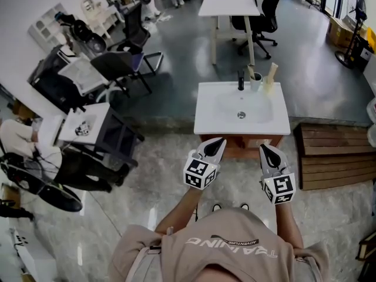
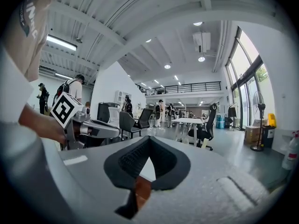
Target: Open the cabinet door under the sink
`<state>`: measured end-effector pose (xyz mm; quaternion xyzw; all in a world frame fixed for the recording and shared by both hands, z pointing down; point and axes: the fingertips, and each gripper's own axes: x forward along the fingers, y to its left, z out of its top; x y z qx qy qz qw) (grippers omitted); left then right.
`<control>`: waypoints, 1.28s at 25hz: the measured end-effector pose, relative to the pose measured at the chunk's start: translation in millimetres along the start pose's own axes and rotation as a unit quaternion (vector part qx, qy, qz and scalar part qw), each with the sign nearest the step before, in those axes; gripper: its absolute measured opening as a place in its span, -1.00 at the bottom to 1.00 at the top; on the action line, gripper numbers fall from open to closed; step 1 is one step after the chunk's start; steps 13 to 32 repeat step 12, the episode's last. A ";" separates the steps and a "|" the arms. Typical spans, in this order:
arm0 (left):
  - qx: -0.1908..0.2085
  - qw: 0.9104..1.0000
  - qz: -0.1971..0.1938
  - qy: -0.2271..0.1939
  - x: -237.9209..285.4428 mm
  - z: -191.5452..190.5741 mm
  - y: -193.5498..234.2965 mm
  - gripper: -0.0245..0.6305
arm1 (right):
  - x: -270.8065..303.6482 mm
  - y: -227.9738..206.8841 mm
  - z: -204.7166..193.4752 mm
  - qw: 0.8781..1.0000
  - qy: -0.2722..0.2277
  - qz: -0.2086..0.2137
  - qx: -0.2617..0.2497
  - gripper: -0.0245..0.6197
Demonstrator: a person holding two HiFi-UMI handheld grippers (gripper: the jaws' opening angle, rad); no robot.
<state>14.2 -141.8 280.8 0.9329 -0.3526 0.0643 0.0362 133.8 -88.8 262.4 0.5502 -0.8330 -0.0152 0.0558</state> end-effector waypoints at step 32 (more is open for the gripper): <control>-0.012 1.000 0.003 0.004 -10.9 -6.1 1.3 -0.88 | -1.7 8.9 -4.0 1.000 0.010 0.007 0.004 -0.92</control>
